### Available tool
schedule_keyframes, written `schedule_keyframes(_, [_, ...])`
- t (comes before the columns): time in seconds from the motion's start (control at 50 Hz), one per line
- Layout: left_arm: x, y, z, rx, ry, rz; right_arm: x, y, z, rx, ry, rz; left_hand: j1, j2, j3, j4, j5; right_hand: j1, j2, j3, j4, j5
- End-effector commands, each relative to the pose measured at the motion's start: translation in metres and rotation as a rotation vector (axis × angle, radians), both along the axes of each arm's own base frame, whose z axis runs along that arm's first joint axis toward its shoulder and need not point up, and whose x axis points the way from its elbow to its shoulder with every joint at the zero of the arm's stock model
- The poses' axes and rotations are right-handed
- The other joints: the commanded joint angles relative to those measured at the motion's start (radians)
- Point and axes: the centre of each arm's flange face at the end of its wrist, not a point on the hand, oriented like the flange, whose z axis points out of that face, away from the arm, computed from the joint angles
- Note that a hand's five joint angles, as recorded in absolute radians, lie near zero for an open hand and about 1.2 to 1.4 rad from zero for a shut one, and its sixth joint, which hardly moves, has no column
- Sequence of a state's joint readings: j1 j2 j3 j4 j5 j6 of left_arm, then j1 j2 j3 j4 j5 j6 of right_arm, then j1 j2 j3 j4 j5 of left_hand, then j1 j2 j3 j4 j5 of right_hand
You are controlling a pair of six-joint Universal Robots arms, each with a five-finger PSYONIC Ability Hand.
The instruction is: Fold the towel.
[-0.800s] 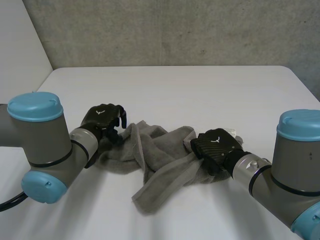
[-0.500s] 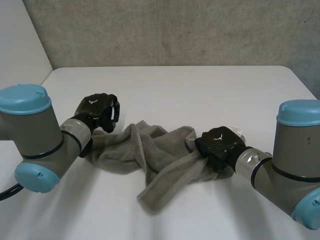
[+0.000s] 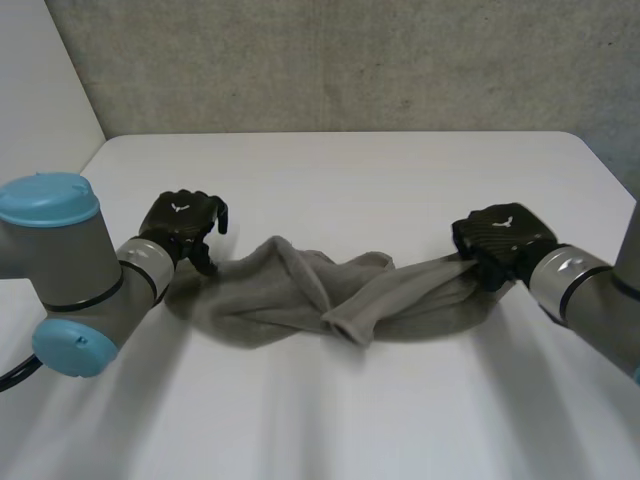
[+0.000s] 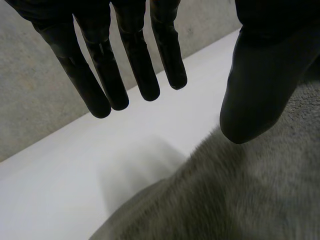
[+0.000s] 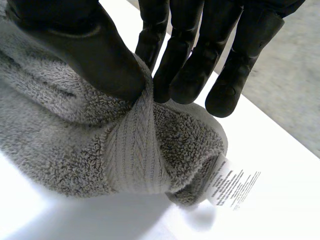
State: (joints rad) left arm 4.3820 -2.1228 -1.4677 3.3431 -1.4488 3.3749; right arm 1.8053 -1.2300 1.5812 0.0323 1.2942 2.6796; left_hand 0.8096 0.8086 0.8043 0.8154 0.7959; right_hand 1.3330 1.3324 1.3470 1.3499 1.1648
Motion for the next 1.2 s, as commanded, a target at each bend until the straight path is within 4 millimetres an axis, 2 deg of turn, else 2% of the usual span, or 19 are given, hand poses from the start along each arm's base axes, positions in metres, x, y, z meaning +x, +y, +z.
schedule_keyframes(0.02, [-0.002, -0.007, -0.017, 0.028, -0.018, -0.005, -0.014, -0.013, 0.002, -0.009, 0.004, -0.047, -0.082, -0.081, -0.077, -0.088, -0.243, 0.063, 0.064, 0.049, 0.046, 0.057])
schedule_keyframes(0.46, [0.002, -0.017, -0.039, 0.046, -0.090, 0.004, -0.014, -0.013, -0.003, 0.007, 0.003, -0.040, -0.094, -0.093, -0.089, -0.100, -0.255, 0.063, 0.064, 0.049, 0.046, 0.057])
schedule_keyframes(0.54, [0.005, -0.018, -0.046, 0.048, -0.127, -0.003, -0.014, -0.014, -0.002, 0.001, 0.001, -0.039, 0.147, 0.148, 0.152, 0.141, -0.014, 0.063, 0.064, 0.049, 0.046, 0.057])
schedule_keyframes(0.56, [0.005, -0.019, -0.048, 0.048, -0.135, -0.004, -0.013, -0.016, -0.001, -0.008, -0.001, -0.038, 0.344, 0.345, 0.350, 0.338, 0.183, 0.063, 0.064, 0.049, 0.046, 0.057])
schedule_keyframes(0.58, [0.005, -0.019, -0.048, 0.048, -0.135, -0.004, -0.013, -0.016, -0.001, -0.008, -0.001, -0.038, 0.346, 0.347, 0.352, 0.340, 0.185, 0.063, 0.064, 0.049, 0.046, 0.057])
schedule_keyframes(0.6, [0.004, -0.021, -0.047, 0.040, -0.138, -0.002, -0.012, -0.018, 0.001, -0.018, -0.003, -0.037, 0.584, 0.585, 0.590, 0.578, 0.423, 0.063, 0.064, 0.049, 0.046, 0.057])
schedule_keyframes(0.64, [0.003, -0.025, -0.041, 0.016, -0.136, 0.001, -0.011, -0.022, 0.003, -0.030, -0.005, -0.036, 0.587, 0.588, 0.592, 0.581, 0.426, 0.063, 0.064, 0.049, 0.046, 0.057])
schedule_keyframes(0.74, [-0.001, -0.048, -0.002, -0.117, -0.098, 0.039, -0.004, -0.048, 0.023, -0.142, -0.052, -0.040, 0.587, 0.588, 0.592, 0.581, 0.426, 0.063, 0.064, 0.049, 0.046, 0.057])
schedule_keyframes(0.78, [-0.004, -0.062, 0.052, -0.267, -0.036, 0.094, 0.001, -0.070, 0.049, -0.306, -0.133, -0.049, 0.587, 0.588, 0.592, 0.581, 0.426, 0.063, 0.064, 0.049, 0.046, 0.057])
schedule_keyframes(0.8, [-0.004, -0.063, 0.052, -0.268, -0.035, 0.094, 0.001, -0.070, 0.049, -0.307, -0.133, -0.049, 0.587, 0.588, 0.592, 0.581, 0.426, 0.063, 0.064, 0.049, 0.046, 0.057])
schedule_keyframes(0.84, [-0.004, -0.070, 0.110, -0.436, 0.073, 0.143, 0.007, -0.087, 0.077, -0.493, -0.298, -0.042, 0.587, 0.588, 0.592, 0.581, 0.426, 0.063, 0.064, 0.049, 0.046, 0.057])
schedule_keyframes(0.86, [-0.004, -0.070, 0.110, -0.437, 0.074, 0.143, 0.007, -0.087, 0.077, -0.494, -0.299, -0.042, 0.587, 0.588, 0.592, 0.581, 0.426, 0.063, 0.064, 0.049, 0.046, 0.057])
schedule_keyframes(0.88, [-0.005, -0.068, 0.138, -0.525, 0.153, 0.152, 0.009, -0.093, 0.091, -0.581, -0.409, -0.035, 0.587, 0.588, 0.592, 0.581, 0.426, 0.063, 0.064, 0.049, 0.046, 0.057])
schedule_keyframes(0.9, [-0.005, -0.068, 0.139, -0.526, 0.154, 0.152, 0.009, -0.093, 0.091, -0.582, -0.410, -0.035, 0.587, 0.588, 0.592, 0.581, 0.426, 0.063, 0.064, 0.049, 0.046, 0.057])
schedule_keyframes(0.94, [0.001, -0.058, 0.189, -0.683, 0.320, 0.160, 0.004, -0.100, 0.119, -0.710, -0.645, -0.003, 0.587, 0.588, 0.592, 0.581, 0.426, 0.063, 0.064, 0.049, 0.046, 0.057])
schedule_keyframes(0.96, [0.001, -0.058, 0.189, -0.684, 0.321, 0.160, 0.004, -0.100, 0.119, -0.711, -0.646, -0.003, 0.587, 0.588, 0.592, 0.581, 0.426, 0.063, 0.064, 0.049, 0.046, 0.057])
schedule_keyframes(1.0, [0.008, -0.045, 0.214, -0.752, 0.423, 0.152, 0.004, -0.095, 0.140, -0.714, -0.790, 0.047, 0.587, 0.588, 0.592, 0.581, 0.426, 0.063, 0.064, 0.049, 0.046, 0.057])
schedule_keyframes(1.12, [0.012, -0.033, 0.200, -0.693, 0.430, 0.140, 0.006, -0.096, 0.131, -0.539, -0.742, 0.024, 0.587, 0.588, 0.592, 0.581, 0.426, 0.063, 0.064, 0.049, 0.046, 0.057])
schedule_keyframes(1.2, [0.012, -0.025, 0.154, -0.558, 0.371, 0.143, 0.008, -0.100, 0.100, -0.334, -0.595, 0.038, 0.587, 0.588, 0.592, 0.581, 0.426, 0.063, 0.064, 0.049, 0.046, 0.057])
